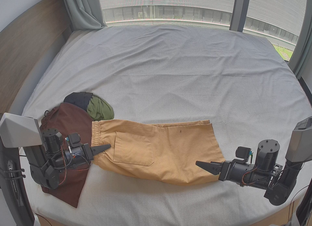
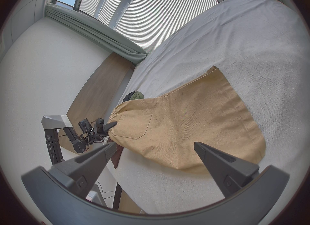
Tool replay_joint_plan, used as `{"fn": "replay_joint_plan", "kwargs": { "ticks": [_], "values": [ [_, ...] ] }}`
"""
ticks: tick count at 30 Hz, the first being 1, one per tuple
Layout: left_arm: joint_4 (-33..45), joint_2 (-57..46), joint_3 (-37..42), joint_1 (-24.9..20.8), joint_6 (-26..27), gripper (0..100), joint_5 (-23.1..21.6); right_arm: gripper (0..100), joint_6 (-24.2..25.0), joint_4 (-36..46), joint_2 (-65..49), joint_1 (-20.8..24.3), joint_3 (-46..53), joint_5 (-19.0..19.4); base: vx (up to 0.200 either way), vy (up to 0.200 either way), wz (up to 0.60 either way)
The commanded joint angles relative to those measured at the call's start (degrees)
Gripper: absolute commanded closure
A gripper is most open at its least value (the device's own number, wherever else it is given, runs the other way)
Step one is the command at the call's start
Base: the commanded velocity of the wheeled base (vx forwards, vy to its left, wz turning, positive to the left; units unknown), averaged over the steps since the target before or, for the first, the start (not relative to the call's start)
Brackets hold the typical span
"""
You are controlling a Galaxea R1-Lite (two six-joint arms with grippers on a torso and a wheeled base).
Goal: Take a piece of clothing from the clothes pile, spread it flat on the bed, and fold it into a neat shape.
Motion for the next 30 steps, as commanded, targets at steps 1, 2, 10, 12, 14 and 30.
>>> {"fn": "replay_joint_plan", "kwargs": {
  "ticks": [1, 2, 10, 12, 14, 30],
  "values": [
    [0.0, -0.2, 1.0, 1.4, 1.1, 100, -1.3, 0, 0.0, 0.0, 0.0, -0.1, 0.0, 0.0, 0.000, 0.000, 0.00],
    [0.1, -0.2, 1.3, 2.6, 1.9, 100, -3.9, 0, 0.0, 0.0, 0.0, -0.2, -0.1, 0.0, 0.000, 0.000, 0.00],
    [0.0, -0.6, 0.7, 5.0, 2.1, 100, -4.9, 0, 0.0, 0.0, 0.0, -0.2, -0.1, 0.1, 0.000, 0.000, 0.00],
    [0.0, -0.7, 0.6, 5.7, 2.1, 100, -5.0, 0, 0.0, 0.0, 0.0, -0.3, -0.1, 0.0, 0.000, 0.000, 0.00],
    [0.0, -1.5, 0.6, 6.7, 1.8, 100, -5.4, 0, 0.0, 0.0, 0.0, -0.3, -0.1, 0.1, 0.000, 0.000, 0.00],
    [0.1, -4.4, 0.9, 5.1, 1.4, 100, -7.5, 0, 0.0, 0.0, 0.0, -0.4, -0.1, 0.1, 0.000, 0.000, 0.00]
  ]
}}
